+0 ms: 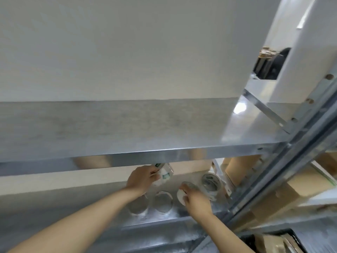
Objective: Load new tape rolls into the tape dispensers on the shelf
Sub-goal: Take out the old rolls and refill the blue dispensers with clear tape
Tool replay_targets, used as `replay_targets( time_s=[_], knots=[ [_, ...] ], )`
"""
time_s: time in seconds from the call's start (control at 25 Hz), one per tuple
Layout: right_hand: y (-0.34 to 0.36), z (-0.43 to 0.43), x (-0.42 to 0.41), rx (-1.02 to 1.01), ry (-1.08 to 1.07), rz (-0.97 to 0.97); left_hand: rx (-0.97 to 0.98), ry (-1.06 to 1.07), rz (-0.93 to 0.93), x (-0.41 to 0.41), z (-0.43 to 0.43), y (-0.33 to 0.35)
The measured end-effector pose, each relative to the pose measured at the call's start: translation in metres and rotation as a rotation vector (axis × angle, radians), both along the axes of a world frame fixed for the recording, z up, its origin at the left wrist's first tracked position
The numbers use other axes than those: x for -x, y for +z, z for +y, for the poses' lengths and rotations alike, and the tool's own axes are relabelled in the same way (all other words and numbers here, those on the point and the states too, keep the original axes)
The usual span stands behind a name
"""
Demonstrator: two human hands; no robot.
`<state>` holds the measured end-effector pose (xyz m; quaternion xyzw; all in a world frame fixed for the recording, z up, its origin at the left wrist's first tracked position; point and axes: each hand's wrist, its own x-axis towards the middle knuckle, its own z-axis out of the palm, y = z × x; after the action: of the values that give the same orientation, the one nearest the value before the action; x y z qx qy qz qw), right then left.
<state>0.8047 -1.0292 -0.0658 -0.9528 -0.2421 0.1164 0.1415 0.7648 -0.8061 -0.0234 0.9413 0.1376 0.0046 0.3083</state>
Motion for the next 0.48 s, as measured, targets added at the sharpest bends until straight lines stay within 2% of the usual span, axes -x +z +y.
replay_targets(
  time_s=[0.12, 0.2, 0.28, 0.32, 0.4, 0.48],
  knots=[
    [-0.015, 0.021, -0.008, 0.104, 0.037, -0.052, 0.030, 0.104, 0.002, 0.025, 0.033, 0.013],
    [-0.025, 0.020, -0.009, 0.105, -0.031, -0.049, 0.018, 0.168, 0.005, 0.043, 0.051, 0.019],
    [-0.034, 0.015, -0.008, 0.151, -0.046, -0.132, 0.011, 0.234, 0.009, 0.061, 0.068, 0.022],
    [-0.040, 0.016, -0.011, 0.133, 0.008, -0.181, 0.013, 0.267, 0.012, 0.071, 0.076, 0.023],
    [-0.036, 0.021, -0.018, 0.118, 0.049, -0.162, 0.017, 0.321, 0.031, 0.092, 0.091, 0.024],
    [-0.019, 0.038, -0.017, 0.134, 0.158, -0.252, 0.039, 0.372, 0.029, 0.114, 0.106, 0.024]
  ],
)
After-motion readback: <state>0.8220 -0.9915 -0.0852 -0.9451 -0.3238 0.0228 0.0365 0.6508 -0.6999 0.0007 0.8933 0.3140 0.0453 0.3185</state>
